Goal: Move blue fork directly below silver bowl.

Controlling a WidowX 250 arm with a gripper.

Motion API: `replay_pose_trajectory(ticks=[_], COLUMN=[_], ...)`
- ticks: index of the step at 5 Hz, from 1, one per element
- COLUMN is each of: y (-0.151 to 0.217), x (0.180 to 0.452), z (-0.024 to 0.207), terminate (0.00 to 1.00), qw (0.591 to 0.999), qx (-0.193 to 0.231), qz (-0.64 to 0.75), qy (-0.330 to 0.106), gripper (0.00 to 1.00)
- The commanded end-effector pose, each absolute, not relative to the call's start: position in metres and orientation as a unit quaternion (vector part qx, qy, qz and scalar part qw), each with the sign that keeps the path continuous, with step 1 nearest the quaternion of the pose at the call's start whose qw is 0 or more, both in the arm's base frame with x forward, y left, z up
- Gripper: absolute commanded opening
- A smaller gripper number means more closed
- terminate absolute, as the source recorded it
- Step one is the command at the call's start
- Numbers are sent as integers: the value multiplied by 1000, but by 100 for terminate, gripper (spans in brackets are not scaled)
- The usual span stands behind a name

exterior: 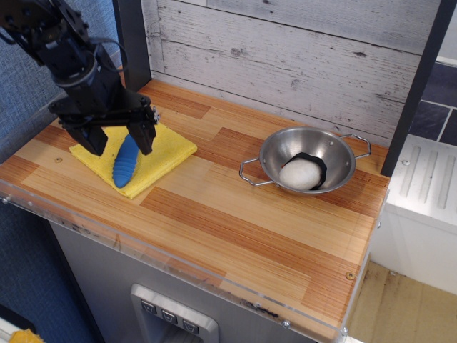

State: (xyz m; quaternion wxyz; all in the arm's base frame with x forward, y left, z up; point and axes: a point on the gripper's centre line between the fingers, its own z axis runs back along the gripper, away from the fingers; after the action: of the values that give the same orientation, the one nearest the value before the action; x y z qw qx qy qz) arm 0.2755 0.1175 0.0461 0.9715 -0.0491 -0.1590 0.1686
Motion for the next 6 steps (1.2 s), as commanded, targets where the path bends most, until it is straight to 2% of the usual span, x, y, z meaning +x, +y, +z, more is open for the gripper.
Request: replay_pose_trajectory(ticks=[1, 3, 4, 6], y=[126, 134, 132, 130], x=[283, 284, 284, 288], z=[47, 34, 29, 25], terminate=[0, 0, 0, 0], qw=[971, 972, 974, 976], qx=[-10, -3, 5, 14], qz=[168, 178, 173, 165], qy=[-167, -154, -147, -145], gripper=[100, 100, 0, 0])
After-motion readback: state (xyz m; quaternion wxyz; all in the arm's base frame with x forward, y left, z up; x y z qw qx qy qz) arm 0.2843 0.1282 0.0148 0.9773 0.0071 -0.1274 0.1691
